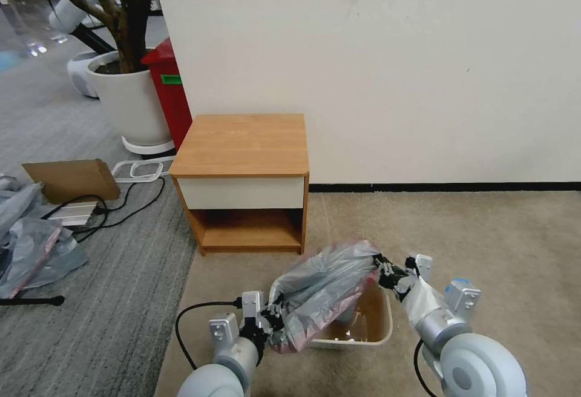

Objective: Pick up the garbage bag from the table and place it over the trash can.

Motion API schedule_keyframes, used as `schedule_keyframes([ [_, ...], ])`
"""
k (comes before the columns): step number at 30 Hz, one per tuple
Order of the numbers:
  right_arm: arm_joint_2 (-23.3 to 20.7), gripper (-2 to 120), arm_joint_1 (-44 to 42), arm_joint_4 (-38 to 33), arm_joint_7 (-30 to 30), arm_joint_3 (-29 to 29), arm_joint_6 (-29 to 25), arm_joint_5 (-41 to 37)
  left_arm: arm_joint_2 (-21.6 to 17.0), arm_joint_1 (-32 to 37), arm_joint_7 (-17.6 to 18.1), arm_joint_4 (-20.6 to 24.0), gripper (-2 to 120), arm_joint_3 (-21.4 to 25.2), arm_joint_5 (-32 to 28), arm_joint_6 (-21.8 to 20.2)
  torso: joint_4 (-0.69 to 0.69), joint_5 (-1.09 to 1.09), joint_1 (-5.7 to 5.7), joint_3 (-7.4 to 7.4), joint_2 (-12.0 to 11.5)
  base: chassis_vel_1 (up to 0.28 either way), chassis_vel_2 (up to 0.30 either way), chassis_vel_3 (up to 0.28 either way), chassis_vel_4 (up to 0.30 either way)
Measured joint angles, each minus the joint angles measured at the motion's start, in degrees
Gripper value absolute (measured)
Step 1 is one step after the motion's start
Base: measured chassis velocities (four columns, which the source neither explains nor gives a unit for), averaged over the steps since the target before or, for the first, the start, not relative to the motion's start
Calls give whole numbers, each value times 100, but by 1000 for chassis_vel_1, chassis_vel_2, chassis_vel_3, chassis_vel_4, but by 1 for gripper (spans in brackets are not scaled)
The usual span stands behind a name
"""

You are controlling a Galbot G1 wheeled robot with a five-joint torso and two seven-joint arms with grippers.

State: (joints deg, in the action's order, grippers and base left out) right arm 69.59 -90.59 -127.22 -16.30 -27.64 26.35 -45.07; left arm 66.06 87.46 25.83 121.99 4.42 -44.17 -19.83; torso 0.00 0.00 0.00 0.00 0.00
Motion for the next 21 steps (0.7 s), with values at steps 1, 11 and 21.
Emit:
schedule_keyframes([
  [1, 0, 0, 0, 0, 0, 0, 0, 0, 0, 0, 0, 0, 4, 0, 0, 0, 0, 0, 0, 0, 0, 0, 0, 0, 0],
  [11, -18, 0, -88, -78, -398, -160, 272, -358, 23, -30, -3, -22, 4, 91, -191, 8, 0, 0, 0, 0, 0, 0, 0, 0, 0],
  [21, -5, 0, -440, -241, -409, -451, 473, -983, 26, -160, 9, -31, 4, 197, -552, 15, 0, 0, 0, 0, 0, 0, 0, 0, 0],
])
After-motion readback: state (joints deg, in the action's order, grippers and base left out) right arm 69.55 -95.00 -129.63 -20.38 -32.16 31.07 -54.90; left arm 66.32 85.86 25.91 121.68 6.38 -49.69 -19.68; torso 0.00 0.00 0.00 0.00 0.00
